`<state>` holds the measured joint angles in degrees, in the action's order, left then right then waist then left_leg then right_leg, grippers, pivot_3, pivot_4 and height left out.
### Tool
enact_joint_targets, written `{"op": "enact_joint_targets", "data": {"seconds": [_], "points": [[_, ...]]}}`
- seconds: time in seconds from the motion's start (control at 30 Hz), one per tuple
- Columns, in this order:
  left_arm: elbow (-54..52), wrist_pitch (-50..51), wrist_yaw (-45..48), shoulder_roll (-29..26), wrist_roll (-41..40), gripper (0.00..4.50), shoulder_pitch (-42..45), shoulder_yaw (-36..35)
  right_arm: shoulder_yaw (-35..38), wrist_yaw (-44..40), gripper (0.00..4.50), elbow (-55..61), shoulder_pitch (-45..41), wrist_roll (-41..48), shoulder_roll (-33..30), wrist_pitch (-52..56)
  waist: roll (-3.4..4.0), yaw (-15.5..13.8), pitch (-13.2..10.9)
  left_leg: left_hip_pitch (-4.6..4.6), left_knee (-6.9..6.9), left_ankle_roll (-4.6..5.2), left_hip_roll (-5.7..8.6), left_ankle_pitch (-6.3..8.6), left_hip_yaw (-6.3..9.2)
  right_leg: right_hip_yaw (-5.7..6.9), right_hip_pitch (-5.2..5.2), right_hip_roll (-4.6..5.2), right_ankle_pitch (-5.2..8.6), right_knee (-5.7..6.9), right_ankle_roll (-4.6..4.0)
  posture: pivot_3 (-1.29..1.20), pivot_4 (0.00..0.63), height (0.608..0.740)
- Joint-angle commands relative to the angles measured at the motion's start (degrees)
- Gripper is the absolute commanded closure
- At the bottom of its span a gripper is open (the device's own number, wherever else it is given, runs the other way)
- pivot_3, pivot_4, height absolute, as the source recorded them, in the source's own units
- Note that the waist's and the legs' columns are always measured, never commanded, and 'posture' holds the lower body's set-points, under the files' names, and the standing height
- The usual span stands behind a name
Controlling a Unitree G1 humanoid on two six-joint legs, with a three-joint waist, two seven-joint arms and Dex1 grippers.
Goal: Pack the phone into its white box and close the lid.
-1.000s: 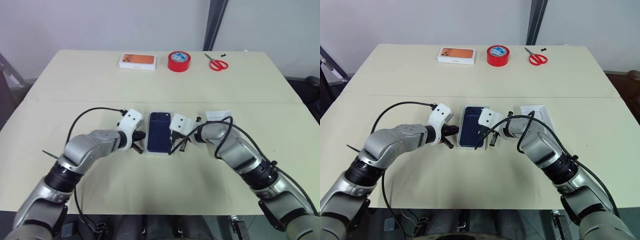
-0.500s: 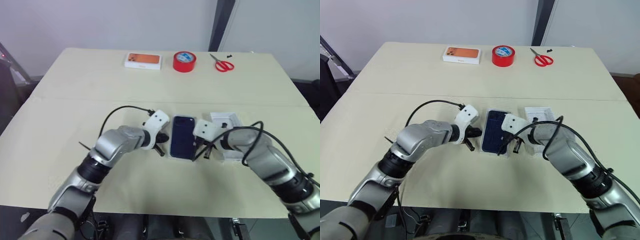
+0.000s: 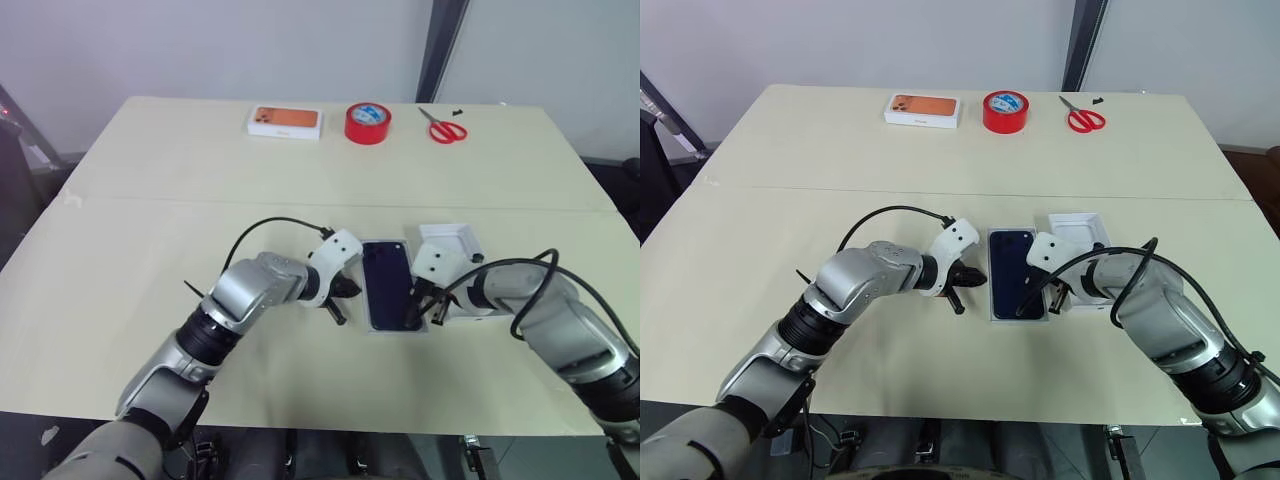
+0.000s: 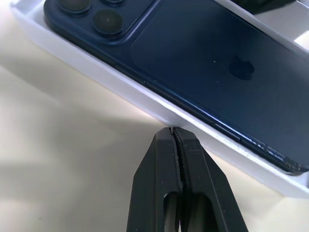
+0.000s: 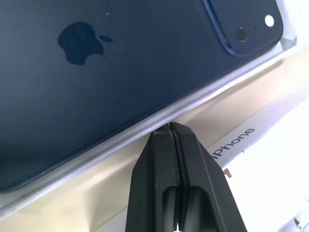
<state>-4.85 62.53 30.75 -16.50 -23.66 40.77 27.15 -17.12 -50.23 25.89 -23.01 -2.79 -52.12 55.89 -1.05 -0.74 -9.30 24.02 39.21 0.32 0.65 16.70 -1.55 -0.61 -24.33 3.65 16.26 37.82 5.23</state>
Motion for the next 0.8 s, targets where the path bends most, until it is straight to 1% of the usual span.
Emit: {"op": "enact_joint_targets", "data": {"seconds": [0.03, 0.07, 0.17, 0.2, 0.23, 0.27, 0.3, 0.37, 0.4, 0.43, 0.47, 0.53, 0.7, 0.8], "points": [[-0.2, 0.3, 1.0, 0.6, 0.4, 4.5, -0.3, -0.7, 4.1, -1.7, 3.95, 3.3, -0.4, 3.3, -1.3, 1.6, 0.0, 0.0, 0.0, 0.0, 0.0, 0.0, 0.0, 0.0, 0.0, 0.0, 0.0, 0.0, 0.0, 0.0, 0.0, 0.0, 0.15, 0.725], [-0.2, 0.2, 1.1, 0.1, 0.5, 4.5, -0.3, -1.6, 5.6, -2.3, 3.65, 3.8, -0.3, 4.5, -1.9, 2.5, 0.0, 0.0, 0.0, 0.0, 0.0, 0.0, 0.0, 0.0, 0.0, 0.0, 0.0, 0.0, 0.0, 0.0, 0.0, 0.0, 0.15, 0.725], [-1.2, -1.9, 1.8, -1.8, 1.1, 4.5, -1.3, -3.9, 10.5, -2.9, 2.08, 4.9, -0.7, 7.8, -2.5, 6.4, 0.0, 0.1, 0.0, 0.0, 0.0, 0.01, -0.02, 0.01, 0.01, 0.0, -0.01, -0.01, 0.0, 0.02, 0.0, 0.0, 0.15, 0.725], [-1.6, -2.6, 2.0, -2.2, 1.3, 4.5, -1.6, -4.3, 11.6, -2.8, 1.64, 5.0, -0.9, 8.8, -2.5, 7.5, 0.0, 0.3, 0.0, -0.01, 0.0, 0.02, -0.02, 0.01, 0.0, 0.0, -0.01, -0.01, 0.0, 0.04, 0.0, 0.0, 0.15, 0.725], [-2.0, -3.4, 2.2, -2.7, 1.4, 4.5, -1.9, -4.8, 12.7, -2.7, 1.11, 5.1, -1.2, 9.7, -2.4, 8.9, 0.0, 0.4, 0.0, -0.02, 0.0, 0.02, -0.05, 0.01, 0.0, -0.01, -0.01, -0.02, 0.0, 0.05, 0.0, 0.0, 0.15, 0.725], [-3.1, -6.0, 2.7, -3.4, 1.7, 4.5, -2.8, -5.8, 14.2, -2.1, 0.62, 5.0, -1.7, 11.0, -1.7, 11.9, 0.0, 0.4, 0.0, -0.05, 0.0, 0.02, -0.06, 0.01, 0.0, 0.0, -0.01, -0.02, 0.0, 0.1, 0.0, 0.0, 0.15, 0.725], [-3.9, -7.9, 3.0, -3.9, 1.9, 4.5, -3.5, -6.4, 15.1, -1.6, 0.62, 4.9, -2.0, 12.0, -1.2, 14.1, 0.0, 0.4, 0.0, -0.06, 0.0, 0.02, -0.07, 0.01, 0.01, 0.0, -0.02, -0.02, 0.0, 0.12, 0.0, 0.0, 0.15, 0.725], [-6.8, -17.4, 4.6, -5.1, 2.9, 4.5, -6.9, -8.6, 17.0, 0.8, 0.62, 3.9, -3.3, 13.5, 1.1, 21.3, 0.01, 0.5, 0.0, -0.07, -0.01, 0.01, -0.09, 0.01, 0.01, -0.01, -0.03, -0.03, 0.0, 0.14, 0.0, 0.0, 0.15, 0.725], [-8.7, -24.4, 6.4, -6.4, 3.9, 4.5, -9.9, -9.6, 18.0, 2.5, 0.62, 3.1, -4.1, 13.9, 3.4, 25.9, 0.02, 0.5, 0.0, -0.07, -0.02, 0.0, -0.1, 0.01, 0.0, -0.03, -0.04, -0.03, 0.0, 0.14, 0.0, 0.0, 0.15, 0.725], [-10.3, -29.4, 8.3, -7.6, 4.2, 4.5, -12.3, -10.4, 18.7, 4.1, 0.62, 2.5, -4.7, 14.1, 5.3, 29.5, 0.02, 0.7, 0.0, -0.07, -0.03, -0.01, -0.1, 0.0, 0.0, -0.03, -0.05, -0.02, 0.0, 0.13, 0.0, 0.0, 0.15, 0.725], [-11.6, -32.0, 10.5, -8.8, 3.8, 4.5, -14.3, -11.0, 19.3, 5.9, 0.62, 1.7, -5.3, 14.0, 7.2, 32.7, 0.03, 0.8, 0.0, -0.08, -0.05, -0.09, -0.13, -0.04, 0.0, -0.04, -0.06, -0.01, 0.0, 0.12, -0.01, 0.0, 0.15, 0.725], [-13.2, -34.5, 14.7, -10.5, 1.7, 4.5, -17.0, -12.2, 20.4, 8.8, 0.62, 0.3, -6.1, 14.1, 9.9, 36.0, 0.07, 0.7, 0.0, -0.07, -0.09, -0.17, -0.14, -0.08, 0.0, -0.03, -0.09, 0.0, 0.0, 0.13, -0.02, 0.0, 0.15, 0.725], [-15.1, -38.5, 21.9, -14.5, -0.1, 4.5, -20.8, -13.8, 20.9, 15.1, 0.62, -2.2, -6.3, 14.6, 13.4, 36.6, 0.08, 0.4, 0.0, -0.03, -0.08, -0.03, -0.12, 0.0, -0.01, -0.03, -0.1, 0.06, 0.0, 0.1, -0.04, 0.0, 0.15, 0.725], [-15.5, -39.1, 23.7, -15.3, -1.4, 4.5, -21.9, -15.2, 21.4, 17.4, 1.42, -2.5, -6.1, 15.8, 14.6, 36.6, 0.09, 0.5, 0.0, -0.01, -0.09, -0.03, -0.12, 0.01, -0.01, -0.03, -0.13, 0.06, 0.0, 0.1, -0.04, 0.0, 0.15, 0.725]]}}
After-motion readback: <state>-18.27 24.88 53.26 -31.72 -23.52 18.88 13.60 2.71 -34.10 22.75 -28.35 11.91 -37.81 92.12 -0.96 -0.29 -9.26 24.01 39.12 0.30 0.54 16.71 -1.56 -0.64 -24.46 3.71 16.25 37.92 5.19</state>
